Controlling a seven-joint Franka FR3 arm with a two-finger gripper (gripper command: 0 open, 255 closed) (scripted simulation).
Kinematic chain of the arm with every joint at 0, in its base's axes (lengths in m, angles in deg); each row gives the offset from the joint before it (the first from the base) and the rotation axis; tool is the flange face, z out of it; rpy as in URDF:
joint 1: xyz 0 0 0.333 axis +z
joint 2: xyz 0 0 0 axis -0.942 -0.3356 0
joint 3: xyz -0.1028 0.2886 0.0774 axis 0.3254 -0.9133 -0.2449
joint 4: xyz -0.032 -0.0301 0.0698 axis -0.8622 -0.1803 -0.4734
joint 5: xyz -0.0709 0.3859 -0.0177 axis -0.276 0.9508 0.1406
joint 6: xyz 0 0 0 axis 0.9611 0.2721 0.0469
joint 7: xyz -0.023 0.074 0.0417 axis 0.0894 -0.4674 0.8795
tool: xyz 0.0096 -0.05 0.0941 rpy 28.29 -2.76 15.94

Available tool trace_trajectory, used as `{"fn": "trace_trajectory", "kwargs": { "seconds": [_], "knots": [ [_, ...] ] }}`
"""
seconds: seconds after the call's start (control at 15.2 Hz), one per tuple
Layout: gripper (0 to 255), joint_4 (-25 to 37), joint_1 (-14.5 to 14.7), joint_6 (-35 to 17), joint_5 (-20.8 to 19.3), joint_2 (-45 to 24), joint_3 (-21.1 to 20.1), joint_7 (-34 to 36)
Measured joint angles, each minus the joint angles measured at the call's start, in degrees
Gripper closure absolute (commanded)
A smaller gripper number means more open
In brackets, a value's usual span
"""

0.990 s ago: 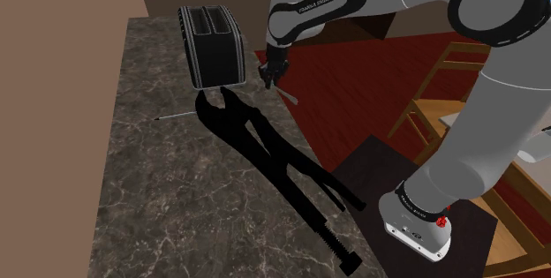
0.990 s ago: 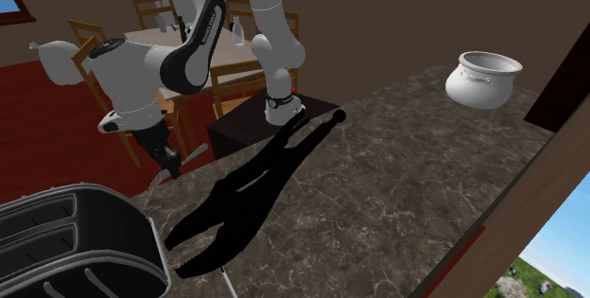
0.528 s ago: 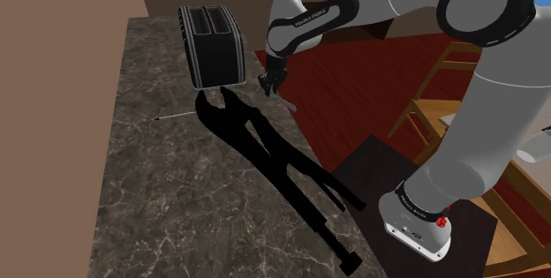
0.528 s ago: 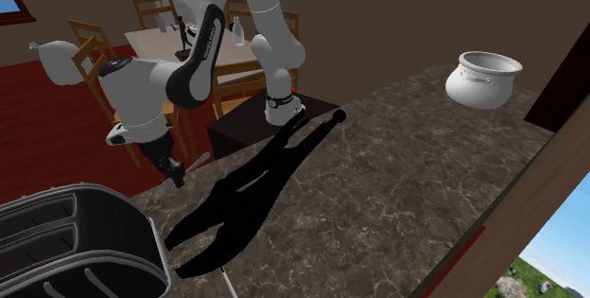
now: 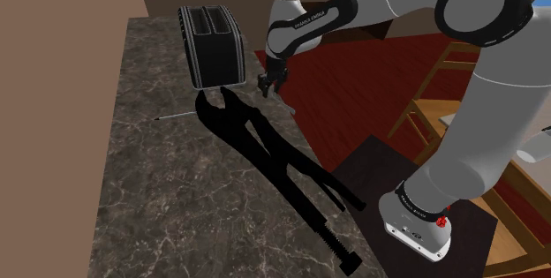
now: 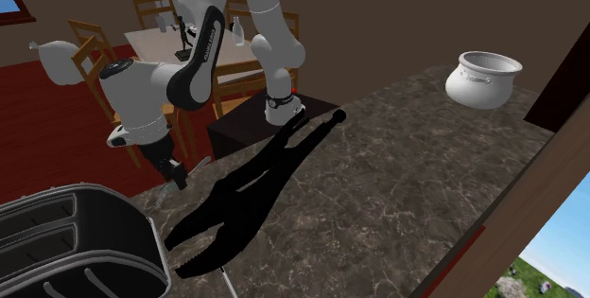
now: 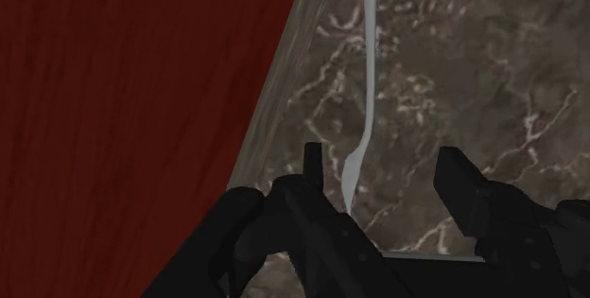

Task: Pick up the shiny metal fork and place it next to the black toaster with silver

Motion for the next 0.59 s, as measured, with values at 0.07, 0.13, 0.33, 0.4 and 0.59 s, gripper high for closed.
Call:
{"fn": "trace_trajectory", "kwargs": {
  "seconds": [0.07,0.13,0.33,0.4,0.59],
  "knots": [
    [0,0.0,0.0,0.0,0.0,0.0,0.0,0.0],
    [0,0.0,0.0,-0.01,0.0,0.0,0.0,0.0],
    [0,0.0,0.0,-0.01,0.0,0.0,0.0,0.0],
    [0,0.47,-0.02,0.78,0.03,0.33,-0.02,0.03],
    [0,2.09,-0.4,4.78,0.37,2.79,-0.04,-0.2]
  ]
}}
